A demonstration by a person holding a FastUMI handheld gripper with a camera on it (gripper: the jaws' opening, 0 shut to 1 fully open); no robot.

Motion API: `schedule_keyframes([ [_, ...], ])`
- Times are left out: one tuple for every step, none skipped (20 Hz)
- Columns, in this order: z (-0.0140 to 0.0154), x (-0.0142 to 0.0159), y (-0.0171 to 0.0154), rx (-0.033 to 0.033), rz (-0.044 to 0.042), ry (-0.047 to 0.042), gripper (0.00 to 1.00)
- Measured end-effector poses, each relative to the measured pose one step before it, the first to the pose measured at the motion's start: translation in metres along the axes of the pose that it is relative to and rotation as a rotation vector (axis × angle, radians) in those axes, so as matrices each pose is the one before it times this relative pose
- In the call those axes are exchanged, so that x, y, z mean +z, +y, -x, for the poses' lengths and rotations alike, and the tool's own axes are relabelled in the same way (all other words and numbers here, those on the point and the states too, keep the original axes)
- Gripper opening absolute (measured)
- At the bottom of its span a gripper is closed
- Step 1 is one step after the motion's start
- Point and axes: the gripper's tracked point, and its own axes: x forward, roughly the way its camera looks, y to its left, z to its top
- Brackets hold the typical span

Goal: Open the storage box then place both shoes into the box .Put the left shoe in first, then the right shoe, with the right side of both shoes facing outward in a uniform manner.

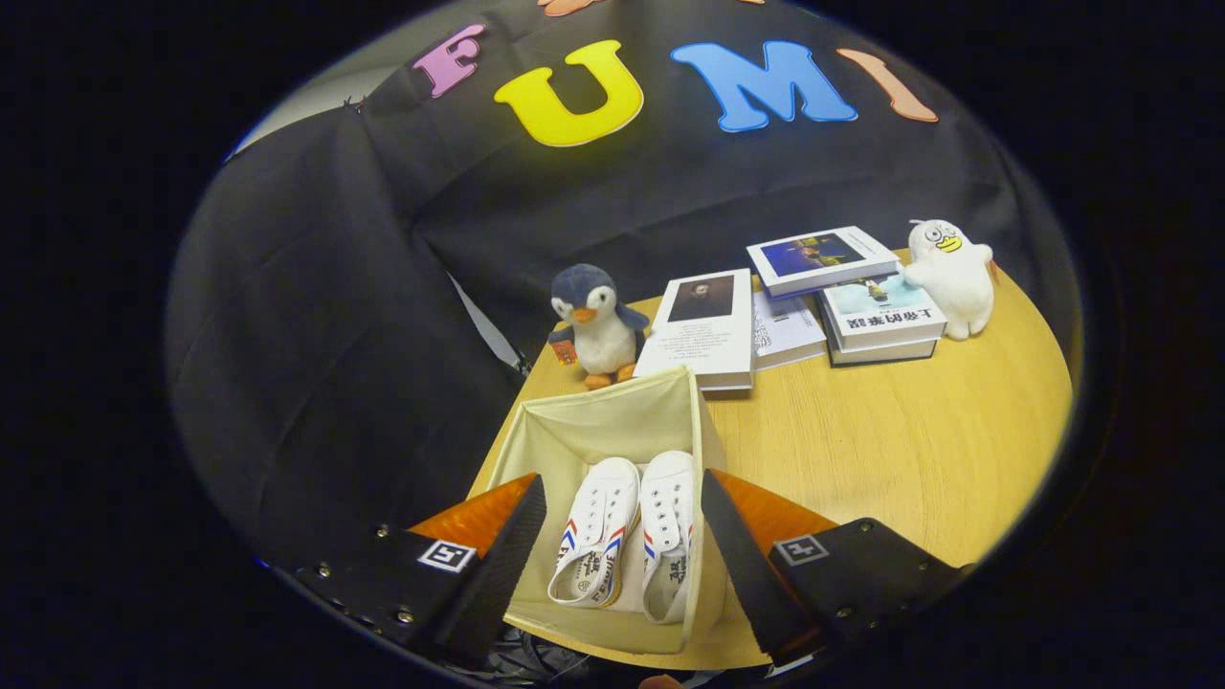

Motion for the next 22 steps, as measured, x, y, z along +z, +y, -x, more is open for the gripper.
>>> schedule_keyframes([
  [0.00922, 0.00836, -0.00293, -0.00651, -0.00821, -0.03091, 0.98],
  [0.01, 0.00955, -0.00425, -0.00345, -0.00472, -0.02875, 0.98],
  [0.0115, 0.00905, -0.00444, 0.00365, 0.00426, -0.02598, 0.97],
  [0.01161, 0.01101, -0.00697, -0.00162, 0.01351, -0.03022, 0.97],
  [0.01152, 0.01058, -0.01155, -0.01767, 0.01802, -0.02679, 0.98],
  [0.01253, 0.01045, -0.01292, -0.02202, 0.02156, -0.02078, 0.98],
  [0.01132, 0.00873, -0.00987, -0.01473, 0.02494, -0.01891, 0.98],
  [0.01181, 0.01011, -0.01162, -0.01489, 0.02772, -0.02379, 0.98],
  [0.0104, 0.00906, -0.01283, -0.01827, 0.0274, -0.02433, 0.98],
  [0.01064, 0.00752, -0.01325, -0.0186, 0.02573, -0.01835, 0.97],
  [0.00953, 0.00632, -0.01206, -0.01554, 0.02222, -0.01674, 0.98],
  [0.0085, 0.00473, -0.0102, -0.00766, 0.01586, -0.00778, 0.98],
  [0.00878, 0.0043, -0.00796, -0.00313, 0.01088, -0.00842, 0.98],
  [0.00766, 0.00671, -0.00835, -0.00496, 0.00809, -0.01863, 0.98],
  [0.00685, 0.00692, -0.00919, -0.00755, 0.01198, -0.02444, 0.98],
  [0.00618, 0.00713, -0.01026, -0.01447, 0.01485, -0.02536, 0.98],
  [0.00668, 0.0067, -0.01077, -0.01827, 0.01701, -0.03257, 0.97],
  [0.00505, 0.00792, -0.01049, -0.0215, 0.0202, -0.03511, 0.97],
  [0.00597, 0.00566, -0.00984, -0.0222, 0.01628, -0.03301, 0.97],
  [0.00478, 0.00494, -0.00842, -0.01966, 0.01091, -0.02724, 0.97],
  [0.00427, 0.00406, -0.00578, -0.01348, 0.0046, -0.0199, 0.97],
  [0.0023, 0.00214, -0.00331, -0.00504, -0.00047, -0.01339, 0.97],
])
